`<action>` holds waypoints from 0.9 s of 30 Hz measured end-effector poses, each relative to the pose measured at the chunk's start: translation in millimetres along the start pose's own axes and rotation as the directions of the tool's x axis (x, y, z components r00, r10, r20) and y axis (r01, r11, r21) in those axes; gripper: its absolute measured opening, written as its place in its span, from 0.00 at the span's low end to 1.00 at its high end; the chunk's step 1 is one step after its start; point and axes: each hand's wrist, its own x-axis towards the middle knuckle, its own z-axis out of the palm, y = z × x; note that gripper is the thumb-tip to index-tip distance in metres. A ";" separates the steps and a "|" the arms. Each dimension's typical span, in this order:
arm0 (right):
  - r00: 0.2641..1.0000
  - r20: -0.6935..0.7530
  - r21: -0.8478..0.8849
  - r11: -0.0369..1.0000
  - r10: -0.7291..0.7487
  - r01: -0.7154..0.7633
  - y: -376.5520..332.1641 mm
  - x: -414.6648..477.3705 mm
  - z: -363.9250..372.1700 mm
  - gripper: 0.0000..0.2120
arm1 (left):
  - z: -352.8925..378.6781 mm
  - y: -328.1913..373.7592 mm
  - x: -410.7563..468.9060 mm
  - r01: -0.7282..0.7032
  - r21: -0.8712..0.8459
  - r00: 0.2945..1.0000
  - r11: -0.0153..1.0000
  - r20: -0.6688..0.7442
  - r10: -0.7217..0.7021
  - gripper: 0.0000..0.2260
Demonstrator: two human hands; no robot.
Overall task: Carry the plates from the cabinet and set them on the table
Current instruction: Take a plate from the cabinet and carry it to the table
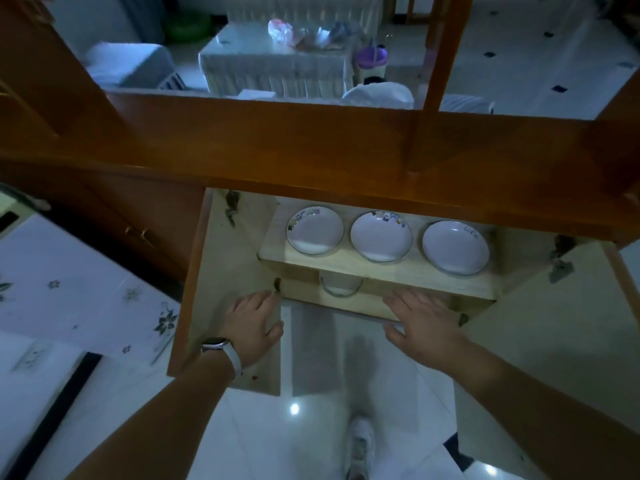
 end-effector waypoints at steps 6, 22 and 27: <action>0.998 0.012 0.036 0.998 -0.057 0.057 -4.9 32.2 5.3 0.21 | 9.6 -4.1 6.8 0.040 -0.040 0.999 0.998 0.013 -0.039 0.24; 0.996 0.056 0.064 0.996 -0.071 0.067 -26.1 112.2 38.5 0.21 | 36.1 -66.0 54.2 0.006 -0.060 0.997 0.998 0.074 -0.002 0.26; 0.993 0.120 0.011 1.000 -0.011 0.010 -32.9 147.5 63.7 0.22 | 56.3 -82.9 95.2 -0.065 -0.078 0.994 0.995 0.087 0.072 0.25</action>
